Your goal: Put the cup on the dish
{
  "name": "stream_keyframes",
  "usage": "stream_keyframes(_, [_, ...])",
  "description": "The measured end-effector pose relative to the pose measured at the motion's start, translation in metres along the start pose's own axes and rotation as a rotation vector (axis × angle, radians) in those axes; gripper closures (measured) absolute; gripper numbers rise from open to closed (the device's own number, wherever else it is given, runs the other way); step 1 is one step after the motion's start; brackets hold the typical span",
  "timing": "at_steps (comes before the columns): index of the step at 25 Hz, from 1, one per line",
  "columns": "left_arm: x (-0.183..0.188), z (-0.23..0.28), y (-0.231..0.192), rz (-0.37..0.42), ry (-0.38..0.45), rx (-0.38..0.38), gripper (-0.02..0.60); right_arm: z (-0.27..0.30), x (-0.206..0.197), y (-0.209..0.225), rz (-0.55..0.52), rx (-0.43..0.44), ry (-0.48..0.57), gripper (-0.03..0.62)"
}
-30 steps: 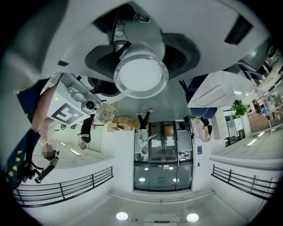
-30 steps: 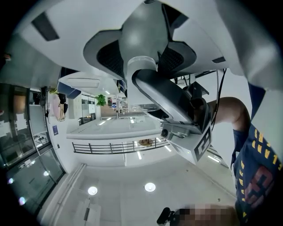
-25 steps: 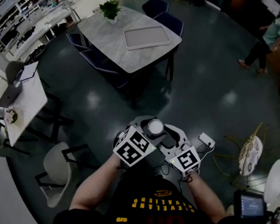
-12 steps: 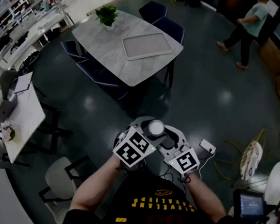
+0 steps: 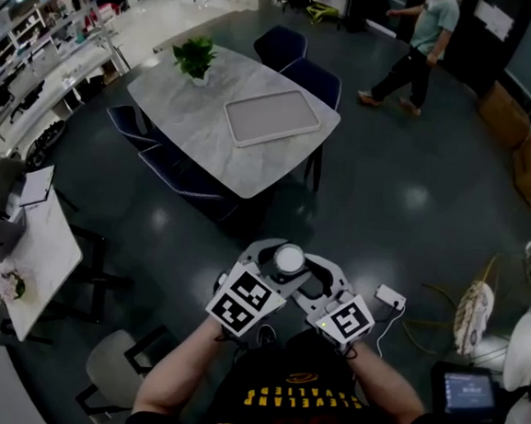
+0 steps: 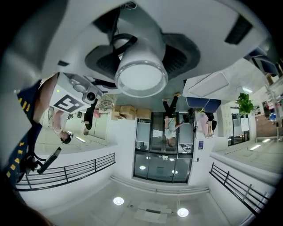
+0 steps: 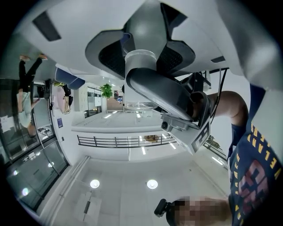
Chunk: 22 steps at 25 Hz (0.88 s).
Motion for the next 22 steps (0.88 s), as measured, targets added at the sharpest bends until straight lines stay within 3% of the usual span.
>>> stream_keyframes(10, [0.020,0.021,-0.033,-0.019,0.062,0.028,0.313,0.017,0.016,0.039,-0.007,0.042,0.013,0.367])
stream_keyframes(22, [0.054,0.092,-0.108,-0.060,0.057,0.159,0.313,0.055,0.044,0.149,-0.036,0.178,-0.001,0.367])
Point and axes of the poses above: the fingertips, and each gripper's own axes: z forward along the fingers, y to its right, x out of its top, the point moved 6 cm from there along -z, backward along the fingers, and after that the axes turned 10 degrees about z, right-handed, at the moved point
